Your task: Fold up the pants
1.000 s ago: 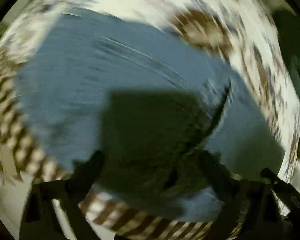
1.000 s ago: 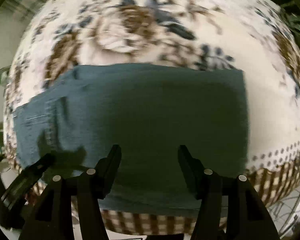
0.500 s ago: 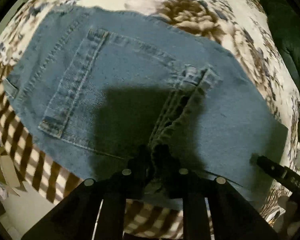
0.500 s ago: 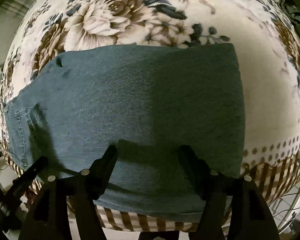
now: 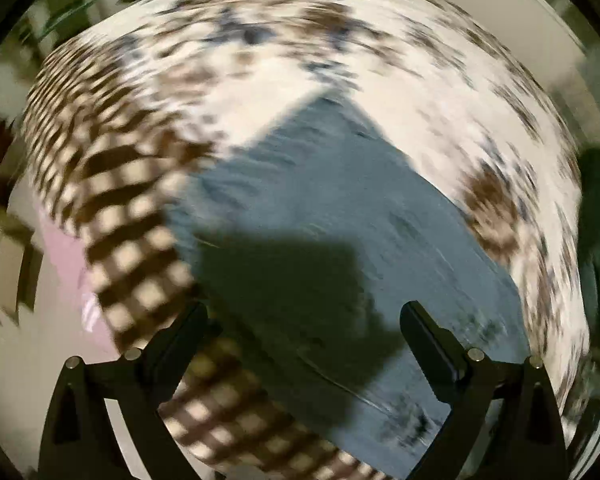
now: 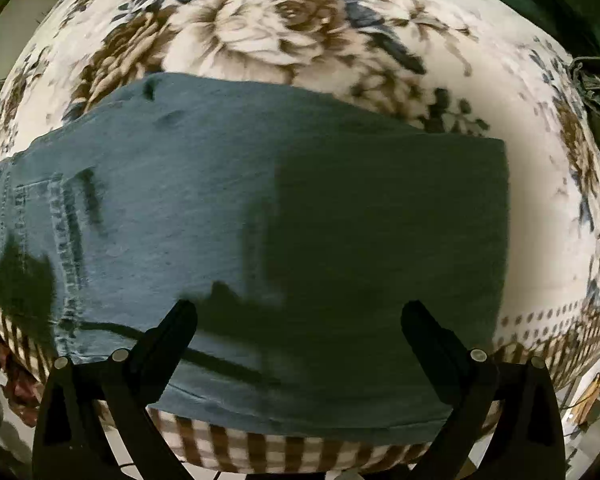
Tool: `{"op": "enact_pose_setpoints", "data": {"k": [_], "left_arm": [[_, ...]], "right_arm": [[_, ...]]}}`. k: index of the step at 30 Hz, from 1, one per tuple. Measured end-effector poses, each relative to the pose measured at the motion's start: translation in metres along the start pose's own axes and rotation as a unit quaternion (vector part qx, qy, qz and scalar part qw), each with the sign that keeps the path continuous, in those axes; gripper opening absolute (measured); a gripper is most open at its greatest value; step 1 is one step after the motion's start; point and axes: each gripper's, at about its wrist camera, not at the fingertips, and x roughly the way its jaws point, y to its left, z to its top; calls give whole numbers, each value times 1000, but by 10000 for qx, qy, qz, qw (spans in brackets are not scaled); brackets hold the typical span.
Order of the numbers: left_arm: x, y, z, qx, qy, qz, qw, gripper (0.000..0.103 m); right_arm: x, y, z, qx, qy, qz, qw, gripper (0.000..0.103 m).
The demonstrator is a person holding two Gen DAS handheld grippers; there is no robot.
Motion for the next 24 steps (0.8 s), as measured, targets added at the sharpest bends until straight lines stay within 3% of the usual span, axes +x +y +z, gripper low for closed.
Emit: {"op": "enact_pose_setpoints", "data": {"k": [3,7,8,10,11,19,21,24], "left_arm": [[15,30,9,-665,-16,-115,9977,98],[33,69,17,-1653,-32,-707,9837,98],[37,73,21,-1751,-39,-872,9807,92],[43,75,27,-1761,-70,-1019,9791,57],[45,75,31,-1721,-69,-971,9803,49],[57,96,25,-1907,-159,-1490,9702,48],[48,94,25,-1810,-372,-1450,9720,28],[23,80,22,-1389,-792,-1359,9777,23]], "right_arm": [[7,11,0,131,69,102,9998,103],[15,8,-5,357,33,249,9990,103],[18,6,-5,393,14,247,9989,103],[24,6,-5,426,37,155,9990,103],[27,7,-4,424,76,57,9991,103],[42,28,4,367,124,-142,9992,103],[43,30,5,346,142,-158,9992,103],[47,36,12,319,135,-143,9993,103]]}}
